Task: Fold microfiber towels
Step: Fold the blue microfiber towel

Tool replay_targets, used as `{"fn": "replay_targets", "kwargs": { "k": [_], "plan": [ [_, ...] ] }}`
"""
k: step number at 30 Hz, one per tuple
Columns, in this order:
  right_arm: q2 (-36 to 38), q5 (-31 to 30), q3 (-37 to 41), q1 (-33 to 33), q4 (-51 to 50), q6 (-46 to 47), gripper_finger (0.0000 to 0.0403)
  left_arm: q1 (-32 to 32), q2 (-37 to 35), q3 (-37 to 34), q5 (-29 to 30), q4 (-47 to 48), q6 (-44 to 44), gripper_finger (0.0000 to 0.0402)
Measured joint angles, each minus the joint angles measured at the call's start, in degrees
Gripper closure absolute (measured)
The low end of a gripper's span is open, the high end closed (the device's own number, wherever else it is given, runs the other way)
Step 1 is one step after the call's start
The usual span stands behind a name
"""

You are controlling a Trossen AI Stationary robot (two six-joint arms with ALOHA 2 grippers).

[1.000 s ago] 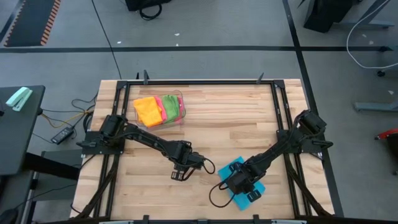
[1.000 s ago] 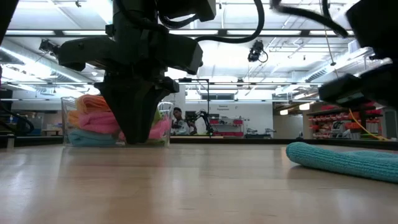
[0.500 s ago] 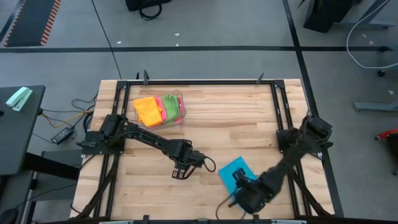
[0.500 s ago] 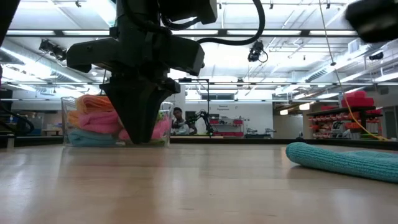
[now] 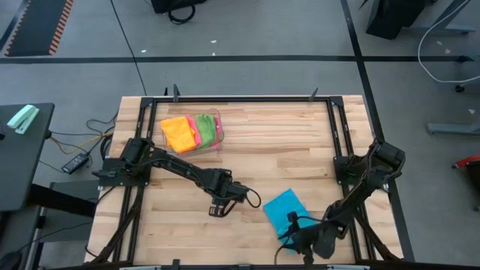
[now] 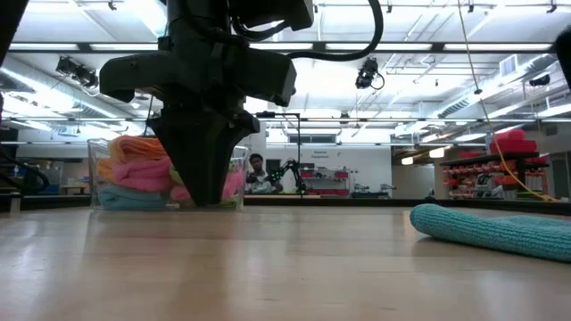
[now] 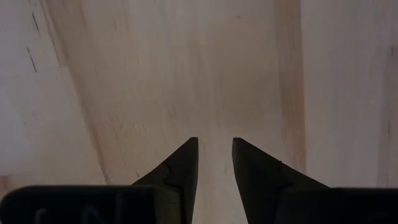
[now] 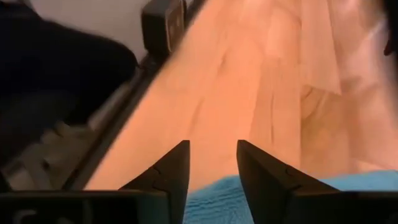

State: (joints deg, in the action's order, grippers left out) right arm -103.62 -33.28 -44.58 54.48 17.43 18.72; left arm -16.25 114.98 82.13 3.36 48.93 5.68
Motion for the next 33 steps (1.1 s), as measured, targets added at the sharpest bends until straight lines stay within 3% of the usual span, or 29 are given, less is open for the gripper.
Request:
{"fn": "replay_targets", "kwargs": {
  "k": [2,5,13,21,28,33],
  "plan": [
    [0.11,0.61,3.73,-0.34,7.12,-0.22,0.0271,0.0,0.0,0.0,0.0,-0.04,0.08,0.0294],
    [0.11,1.96,7.09,-1.13,9.96,2.39,0.0283,0.0,0.0,0.0,0.0,-0.05,0.15,0.0294],
    [0.34,8.62,8.2,-4.54,1.9,10.03,0.0297,0.0,0.01,0.0,0.0,-0.02,0.2,0.0294],
    [0.76,11.15,6.42,-5.61,-0.49,2.89,0.0297,-0.11,-0.01,0.0,0.0,0.81,1.64,0.0294],
    [10.03,10.01,4.48,-5.48,-4.57,-1.19,0.0297,-0.11,0.0,0.0,0.0,0.81,1.37,0.0294],
    [16.73,9.99,4.61,-4.16,-19.25,8.49,0.0293,-0.11,0.01,0.0,0.0,0.82,1.33,0.0294]
  ]
}}
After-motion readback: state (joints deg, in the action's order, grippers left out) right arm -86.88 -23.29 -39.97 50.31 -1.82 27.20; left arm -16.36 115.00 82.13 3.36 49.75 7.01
